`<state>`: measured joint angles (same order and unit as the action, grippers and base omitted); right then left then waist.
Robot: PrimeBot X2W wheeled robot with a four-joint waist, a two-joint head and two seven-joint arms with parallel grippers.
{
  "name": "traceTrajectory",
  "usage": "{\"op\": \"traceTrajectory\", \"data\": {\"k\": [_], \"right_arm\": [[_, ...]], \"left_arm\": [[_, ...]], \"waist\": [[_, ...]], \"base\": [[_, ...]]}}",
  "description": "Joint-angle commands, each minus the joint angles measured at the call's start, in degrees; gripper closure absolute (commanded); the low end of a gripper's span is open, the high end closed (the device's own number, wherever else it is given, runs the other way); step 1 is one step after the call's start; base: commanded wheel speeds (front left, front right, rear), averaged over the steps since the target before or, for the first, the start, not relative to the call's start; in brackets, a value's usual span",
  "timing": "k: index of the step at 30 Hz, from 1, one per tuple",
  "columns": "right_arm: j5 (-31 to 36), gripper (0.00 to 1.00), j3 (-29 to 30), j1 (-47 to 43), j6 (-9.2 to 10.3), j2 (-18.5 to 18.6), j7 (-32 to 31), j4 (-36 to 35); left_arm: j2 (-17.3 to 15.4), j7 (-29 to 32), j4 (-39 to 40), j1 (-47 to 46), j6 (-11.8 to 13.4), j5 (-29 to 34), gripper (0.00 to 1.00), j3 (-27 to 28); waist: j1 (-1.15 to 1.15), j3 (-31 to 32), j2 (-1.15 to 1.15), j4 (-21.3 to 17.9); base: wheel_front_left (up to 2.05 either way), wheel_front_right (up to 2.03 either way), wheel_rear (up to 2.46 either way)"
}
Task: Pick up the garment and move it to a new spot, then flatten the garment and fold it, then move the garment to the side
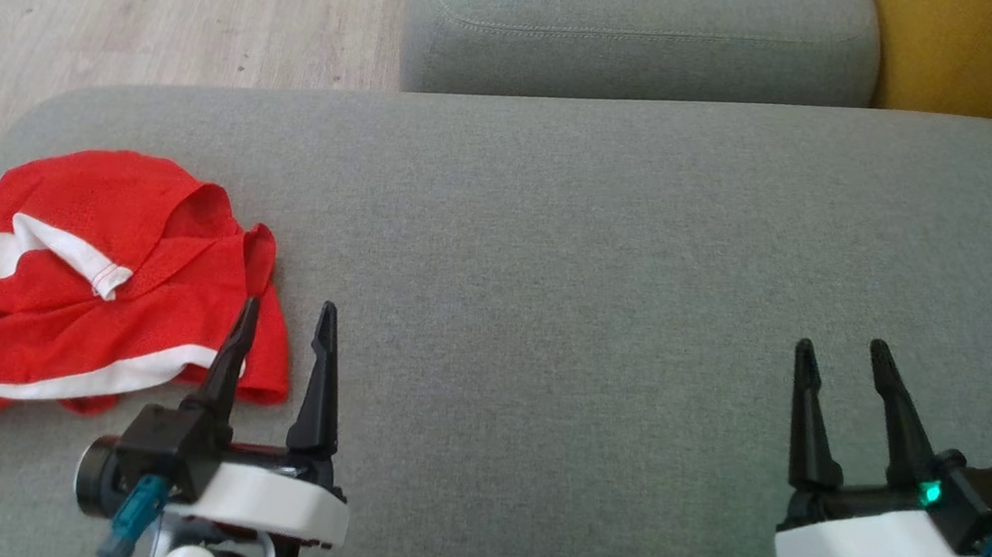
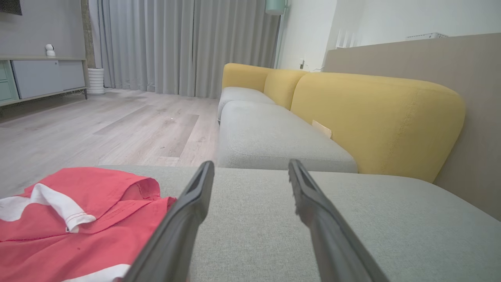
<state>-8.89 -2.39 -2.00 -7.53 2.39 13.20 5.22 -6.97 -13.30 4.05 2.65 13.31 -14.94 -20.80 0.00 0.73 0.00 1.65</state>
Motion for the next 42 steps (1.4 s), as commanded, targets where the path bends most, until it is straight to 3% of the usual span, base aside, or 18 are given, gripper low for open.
{"op": "traceTrajectory", "data": {"k": [1,9,14,32,42], "right_arm": [[1.4,0.00,-0.4,1.1,0.04,0.5,1.0,-1.1],[-1.1,0.00,0.2,1.3,0.04,0.5,1.8,2.1],[-3.0,0.00,-0.8,1.4,0.04,0.5,1.8,5.1],[-3.8,0.00,-0.7,2.6,0.04,0.5,1.8,7.3],[-4.9,0.00,-5.8,2.1,0.04,0.5,1.8,6.2]], "left_arm": [[0.9,-0.9,2.2,-1.3,-1.4,2.5,0.00,3.0],[3.1,-1.7,-1.1,0.4,-6.6,8.4,0.00,5.5],[3.7,-1.7,-2.3,0.4,-7.9,9.1,0.00,6.5],[4.1,-1.7,-3.9,-0.1,-8.0,8.1,0.00,7.1],[4.1,-1.7,-3.4,1.0,-6.8,7.1,0.00,9.9]], "waist": [[0.00,0.0,0.00,0.1],[0.00,0.5,0.00,0.0],[0.00,0.7,0.00,-0.4],[0.00,0.6,0.00,0.3],[0.00,0.7,0.00,5.8]], "base": [[0.00,0.00,0.00],[0.00,0.00,0.00],[0.00,0.00,0.00],[0.00,0.00,0.00],[0.00,0.00,0.00]]}}
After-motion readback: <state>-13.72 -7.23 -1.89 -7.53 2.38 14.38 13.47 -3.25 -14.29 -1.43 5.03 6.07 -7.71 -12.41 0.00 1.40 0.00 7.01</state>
